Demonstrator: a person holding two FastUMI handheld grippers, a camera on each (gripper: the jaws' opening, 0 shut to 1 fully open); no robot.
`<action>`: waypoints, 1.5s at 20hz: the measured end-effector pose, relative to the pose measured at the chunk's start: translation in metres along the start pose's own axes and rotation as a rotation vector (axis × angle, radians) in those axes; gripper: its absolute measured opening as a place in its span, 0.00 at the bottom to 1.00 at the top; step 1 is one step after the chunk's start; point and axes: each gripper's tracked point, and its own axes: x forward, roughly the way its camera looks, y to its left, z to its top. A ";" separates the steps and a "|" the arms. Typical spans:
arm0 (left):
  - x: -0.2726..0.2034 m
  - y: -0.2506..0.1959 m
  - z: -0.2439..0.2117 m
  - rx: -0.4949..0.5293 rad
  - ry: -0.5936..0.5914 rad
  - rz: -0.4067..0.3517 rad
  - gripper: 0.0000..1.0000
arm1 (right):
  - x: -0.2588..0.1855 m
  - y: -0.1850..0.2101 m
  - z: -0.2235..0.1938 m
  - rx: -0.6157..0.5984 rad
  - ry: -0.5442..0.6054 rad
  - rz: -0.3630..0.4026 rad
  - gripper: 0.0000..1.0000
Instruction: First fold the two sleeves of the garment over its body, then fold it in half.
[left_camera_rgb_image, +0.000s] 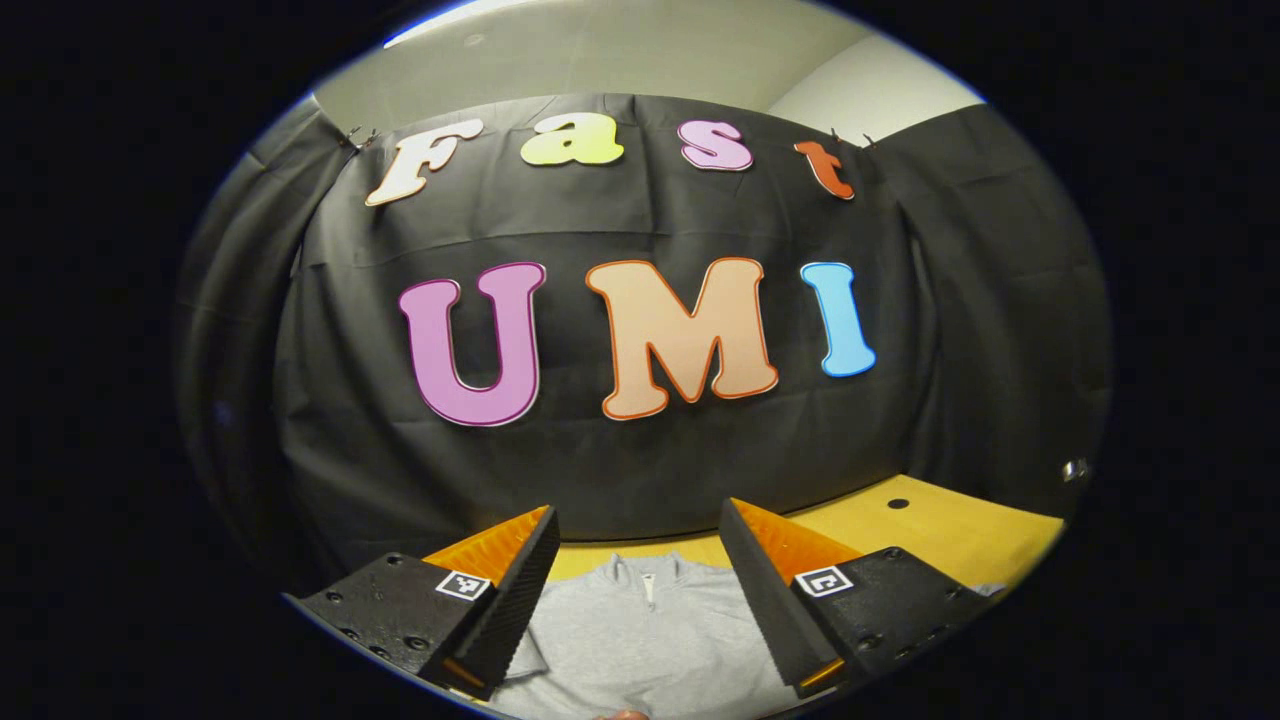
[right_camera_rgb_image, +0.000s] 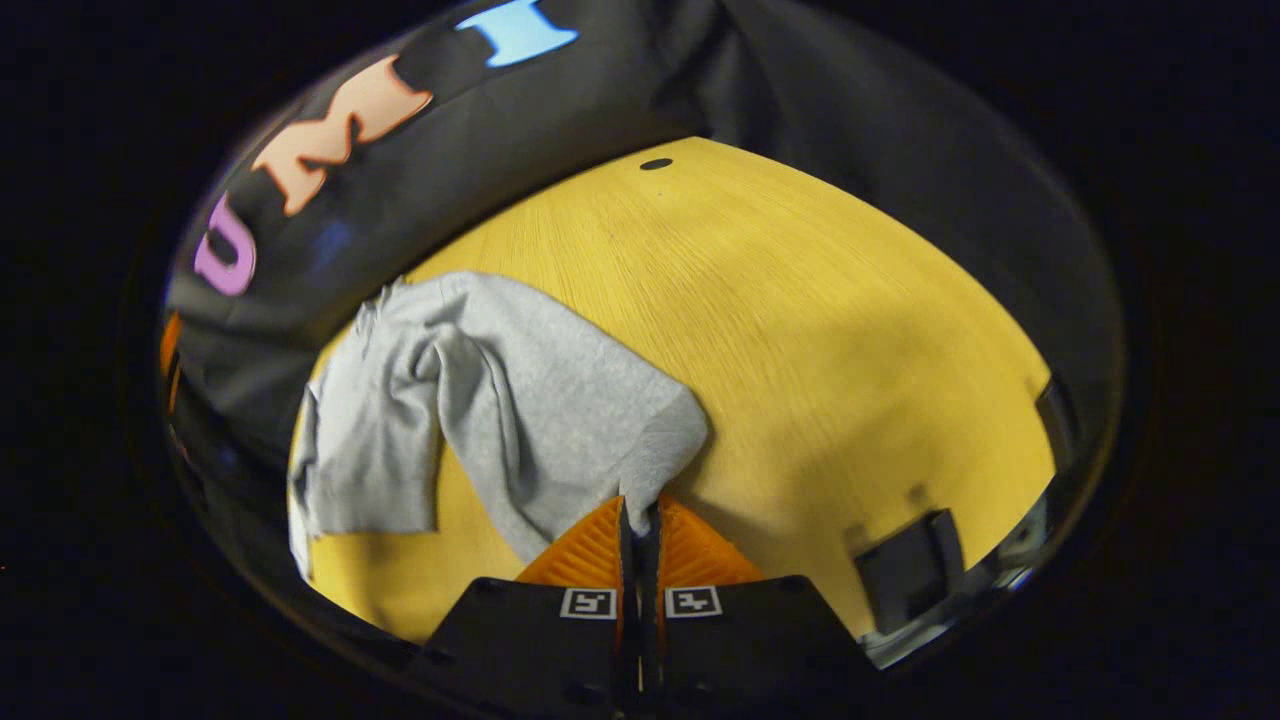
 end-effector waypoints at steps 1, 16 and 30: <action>0.001 0.009 -0.002 -0.002 0.002 0.010 0.95 | 0.001 0.008 0.005 0.027 -0.007 0.014 0.04; -0.034 0.163 -0.038 -0.047 0.076 0.242 0.96 | 0.022 0.216 0.081 -0.137 -0.105 0.224 0.03; -0.103 0.282 -0.067 -0.062 0.132 0.462 1.00 | 0.052 0.415 0.066 -0.308 -0.070 0.425 0.03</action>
